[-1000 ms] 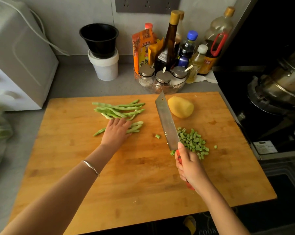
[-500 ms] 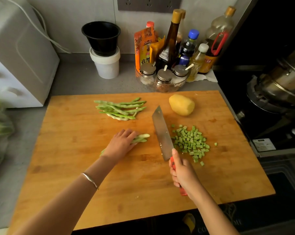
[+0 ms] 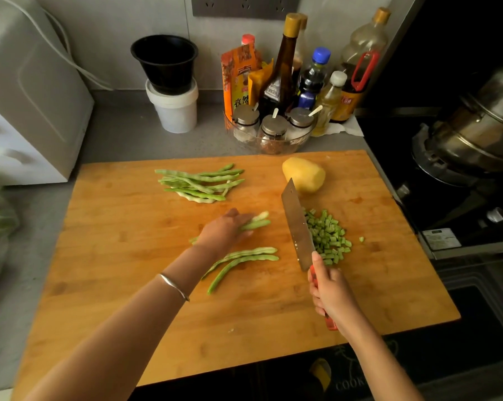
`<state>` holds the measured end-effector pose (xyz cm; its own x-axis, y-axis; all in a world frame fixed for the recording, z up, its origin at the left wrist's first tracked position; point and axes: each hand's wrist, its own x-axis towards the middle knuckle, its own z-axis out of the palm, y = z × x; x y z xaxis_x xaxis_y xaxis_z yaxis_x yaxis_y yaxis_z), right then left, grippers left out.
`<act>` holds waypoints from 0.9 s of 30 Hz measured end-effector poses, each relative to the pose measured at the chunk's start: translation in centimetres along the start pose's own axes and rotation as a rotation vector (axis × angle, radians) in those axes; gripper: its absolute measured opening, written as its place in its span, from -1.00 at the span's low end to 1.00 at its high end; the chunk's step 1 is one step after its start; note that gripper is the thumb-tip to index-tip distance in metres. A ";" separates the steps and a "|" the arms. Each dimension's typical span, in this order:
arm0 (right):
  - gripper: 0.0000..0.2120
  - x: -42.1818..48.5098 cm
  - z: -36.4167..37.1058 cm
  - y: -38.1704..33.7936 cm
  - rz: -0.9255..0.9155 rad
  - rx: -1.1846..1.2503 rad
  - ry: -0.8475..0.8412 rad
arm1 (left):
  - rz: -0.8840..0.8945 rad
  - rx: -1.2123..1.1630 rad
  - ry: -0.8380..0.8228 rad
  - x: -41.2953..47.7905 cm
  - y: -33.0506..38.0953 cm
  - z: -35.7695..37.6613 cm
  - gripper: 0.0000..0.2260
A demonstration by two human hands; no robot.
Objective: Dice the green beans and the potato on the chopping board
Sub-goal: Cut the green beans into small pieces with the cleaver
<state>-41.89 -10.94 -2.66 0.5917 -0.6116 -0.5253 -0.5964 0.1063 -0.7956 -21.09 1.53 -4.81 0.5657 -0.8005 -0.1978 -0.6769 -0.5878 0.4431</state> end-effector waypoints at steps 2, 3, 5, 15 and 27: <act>-0.51 -0.1 0.0 0.0 0.004 0.000 -0.008 | -0.005 0.022 -0.045 -0.3 0.2 0.7 -0.54; -0.51 -0.1 0.1 0.0 0.005 -0.002 -0.011 | -0.003 0.020 -0.045 -0.5 0.3 1.0 -0.54; -0.51 0.0 0.0 0.1 0.008 -0.002 -0.010 | 0.015 0.032 -0.004 -0.8 0.3 1.4 -0.59; -0.49 -0.3 0.2 0.9 -0.037 -0.079 -0.030 | 0.068 0.172 0.019 -2.1 1.0 2.8 -0.42; -0.50 -0.4 -0.8 0.9 -0.059 -0.102 -0.008 | 0.012 -0.191 0.174 -0.6 1.5 3.0 -0.73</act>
<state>-43.11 -11.23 -2.93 0.6314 -0.6081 -0.4812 -0.6122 -0.0101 -0.7906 -23.88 0.77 -6.60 0.6419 -0.7655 -0.0457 -0.5920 -0.5325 0.6050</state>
